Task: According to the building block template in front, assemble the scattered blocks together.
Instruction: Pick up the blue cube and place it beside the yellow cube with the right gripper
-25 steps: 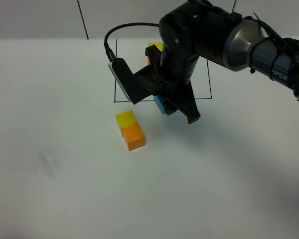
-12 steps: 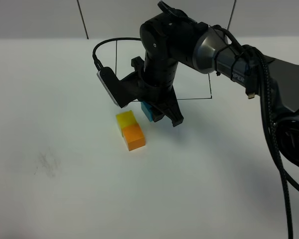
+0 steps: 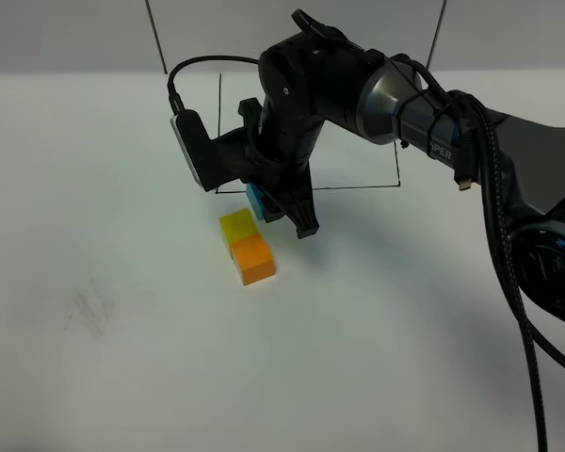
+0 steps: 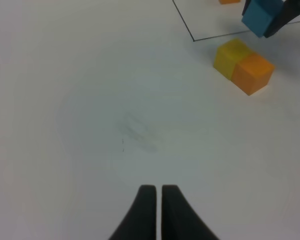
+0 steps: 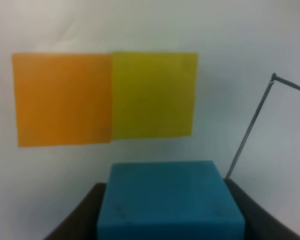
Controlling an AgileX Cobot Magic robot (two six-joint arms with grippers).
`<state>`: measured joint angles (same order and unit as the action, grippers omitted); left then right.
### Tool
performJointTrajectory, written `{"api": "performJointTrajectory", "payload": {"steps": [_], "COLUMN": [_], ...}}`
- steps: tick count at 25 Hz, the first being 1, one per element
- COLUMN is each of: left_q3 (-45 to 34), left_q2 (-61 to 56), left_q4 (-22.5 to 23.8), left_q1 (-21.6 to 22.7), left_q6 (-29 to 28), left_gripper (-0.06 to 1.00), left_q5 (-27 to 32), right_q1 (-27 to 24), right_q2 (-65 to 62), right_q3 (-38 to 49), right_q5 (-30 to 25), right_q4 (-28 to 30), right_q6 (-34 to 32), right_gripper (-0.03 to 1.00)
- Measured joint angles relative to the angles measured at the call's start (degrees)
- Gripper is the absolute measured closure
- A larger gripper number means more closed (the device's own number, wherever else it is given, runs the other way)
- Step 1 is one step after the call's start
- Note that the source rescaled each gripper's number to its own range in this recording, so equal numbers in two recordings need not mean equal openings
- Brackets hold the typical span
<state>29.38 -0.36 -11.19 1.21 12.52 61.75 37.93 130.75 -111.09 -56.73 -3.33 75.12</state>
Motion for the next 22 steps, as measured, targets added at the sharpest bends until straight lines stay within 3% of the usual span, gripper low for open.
{"api": "performJointTrajectory", "payload": {"steps": [22], "left_q3": [0.0], "left_q2": [0.0], "left_q4": [0.0], "left_q1": [0.0], "left_q6": [0.0], "left_gripper": [0.94], "left_q5": [0.0], "right_q1": [0.1], "right_q2": [3.1], "right_q3": [-0.6], "right_q5": [-1.0], "right_q4": [2.4], "right_q6": [1.2], "right_gripper": [0.51]}}
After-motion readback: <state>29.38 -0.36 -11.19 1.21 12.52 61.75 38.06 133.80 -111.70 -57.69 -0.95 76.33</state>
